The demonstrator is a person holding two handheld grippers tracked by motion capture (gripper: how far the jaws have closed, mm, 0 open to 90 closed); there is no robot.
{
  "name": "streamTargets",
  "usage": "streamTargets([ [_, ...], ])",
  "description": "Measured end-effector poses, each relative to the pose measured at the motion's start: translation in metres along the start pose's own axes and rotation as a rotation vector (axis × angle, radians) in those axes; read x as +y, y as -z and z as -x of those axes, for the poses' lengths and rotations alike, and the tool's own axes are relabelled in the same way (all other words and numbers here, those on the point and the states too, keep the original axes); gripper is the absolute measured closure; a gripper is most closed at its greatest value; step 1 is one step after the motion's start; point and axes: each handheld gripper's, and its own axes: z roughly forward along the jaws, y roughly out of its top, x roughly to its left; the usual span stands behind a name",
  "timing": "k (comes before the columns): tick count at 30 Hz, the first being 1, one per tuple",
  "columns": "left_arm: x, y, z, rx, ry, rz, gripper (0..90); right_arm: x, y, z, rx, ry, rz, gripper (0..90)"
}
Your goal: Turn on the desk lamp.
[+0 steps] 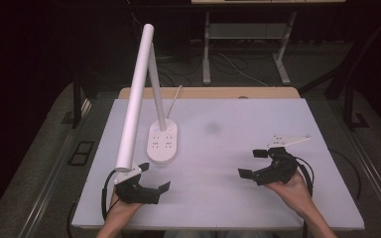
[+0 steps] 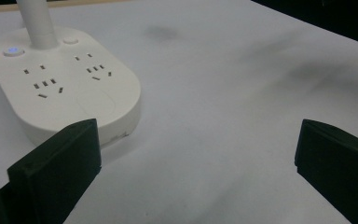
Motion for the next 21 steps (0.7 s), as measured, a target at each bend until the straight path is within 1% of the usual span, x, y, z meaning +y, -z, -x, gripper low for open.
streamTargets([
  [5, 0.000, 0.000, 0.000, -0.001, 0.012, 0.003, 0.0, 0.008, -0.004, 0.000, 0.005, 0.010, -0.003, 0.5],
  [11, 0.000, -0.001, 0.000, -0.005, 0.010, 0.001, 0.0, 0.017, -0.011, 0.001, 0.011, 0.018, -0.016, 0.5],
  [12, 0.000, -0.001, 0.000, -0.006, 0.009, 0.000, 0.0, 0.019, -0.011, 0.002, 0.014, 0.012, -0.019, 0.5],
  [14, 0.000, -0.001, 0.000, -0.006, 0.007, 0.000, 0.0, 0.021, -0.012, 0.002, 0.013, 0.012, -0.019, 0.5],
  [15, 0.000, -0.001, 0.000, -0.006, 0.008, -0.001, 0.0, 0.025, -0.014, 0.003, 0.017, 0.012, -0.016, 0.5],
  [16, 0.000, -0.001, 0.000, -0.005, 0.008, -0.002, 0.0, 0.025, -0.014, 0.003, 0.017, 0.012, -0.016, 0.5],
  [17, 0.000, -0.001, 0.000, -0.007, 0.010, -0.001, 0.0, 0.029, -0.016, 0.004, 0.019, 0.020, -0.016, 0.5],
  [21, 0.000, -0.001, 0.000, -0.008, 0.011, 0.001, 0.0, 0.036, -0.019, 0.005, 0.022, 0.019, -0.016, 0.5],
])
